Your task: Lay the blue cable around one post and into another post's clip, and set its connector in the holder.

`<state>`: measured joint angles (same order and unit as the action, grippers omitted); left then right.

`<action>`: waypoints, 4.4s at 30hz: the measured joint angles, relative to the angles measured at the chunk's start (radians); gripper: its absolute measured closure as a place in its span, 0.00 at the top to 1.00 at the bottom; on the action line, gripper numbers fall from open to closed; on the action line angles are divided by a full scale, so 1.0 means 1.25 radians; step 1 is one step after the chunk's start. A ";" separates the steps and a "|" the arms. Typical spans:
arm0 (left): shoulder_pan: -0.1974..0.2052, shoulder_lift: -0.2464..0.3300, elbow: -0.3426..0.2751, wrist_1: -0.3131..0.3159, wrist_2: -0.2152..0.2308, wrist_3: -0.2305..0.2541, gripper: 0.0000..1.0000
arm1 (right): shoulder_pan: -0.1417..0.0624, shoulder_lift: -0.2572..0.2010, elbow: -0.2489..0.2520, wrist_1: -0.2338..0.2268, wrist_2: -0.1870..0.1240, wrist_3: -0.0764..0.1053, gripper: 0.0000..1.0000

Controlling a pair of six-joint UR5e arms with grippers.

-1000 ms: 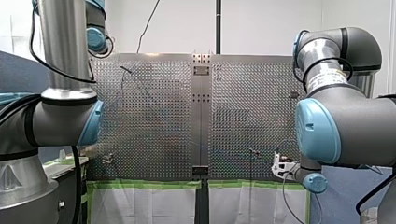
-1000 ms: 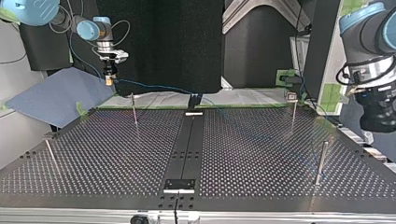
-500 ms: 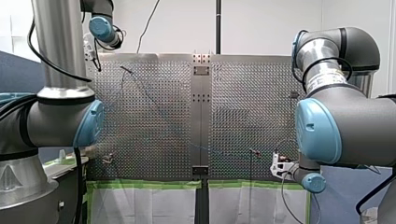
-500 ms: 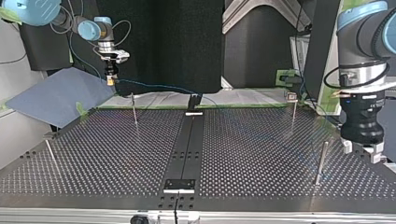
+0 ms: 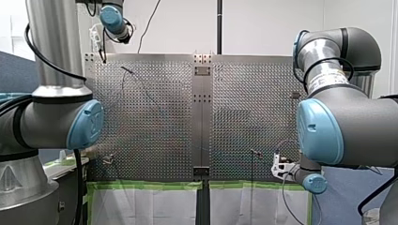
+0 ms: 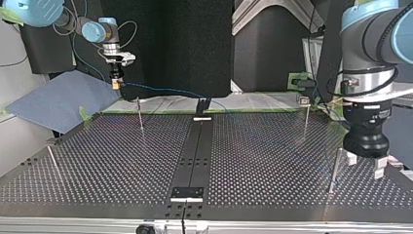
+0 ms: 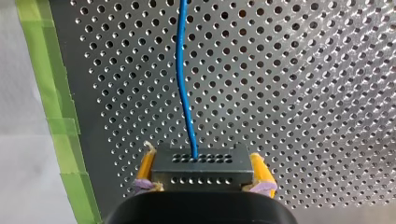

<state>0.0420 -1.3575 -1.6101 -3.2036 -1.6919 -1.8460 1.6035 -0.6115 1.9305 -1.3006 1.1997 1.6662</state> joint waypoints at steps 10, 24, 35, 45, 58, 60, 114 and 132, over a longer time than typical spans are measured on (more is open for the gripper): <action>-0.057 -0.038 -0.015 -0.062 -0.056 0.062 1.00 | 0.001 0.000 -0.002 0.002 0.000 0.000 0.00; -0.080 -0.048 -0.017 -0.171 -0.078 0.171 1.00 | 0.009 0.000 -0.013 0.023 0.007 0.000 0.00; -0.082 -0.046 -0.003 -0.252 -0.029 0.240 1.00 | 0.014 0.000 -0.013 0.023 0.009 0.000 0.00; -0.078 -0.042 -0.003 -0.320 -0.074 0.198 1.00 | 0.016 0.000 -0.013 0.023 0.009 0.000 0.00; -0.080 -0.036 -0.003 -0.354 -0.117 0.156 1.00 | 0.017 0.000 -0.013 0.026 0.009 0.000 0.00; -0.081 -0.032 -0.003 -0.354 -0.129 0.154 1.00 | 0.017 0.000 -0.013 0.027 0.009 0.000 0.00; -0.092 0.008 -0.004 -0.353 -0.249 0.118 1.00 | 0.027 0.000 -0.013 0.029 0.009 0.000 0.00; -0.113 0.017 -0.008 -0.308 -0.156 0.139 1.00 | 0.015 0.000 -0.013 0.045 0.074 0.012 0.00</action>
<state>-0.0987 -1.3362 -1.6206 -3.5891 -1.8875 -1.6720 1.6216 -0.6113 1.9138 -1.2449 1.2925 1.6811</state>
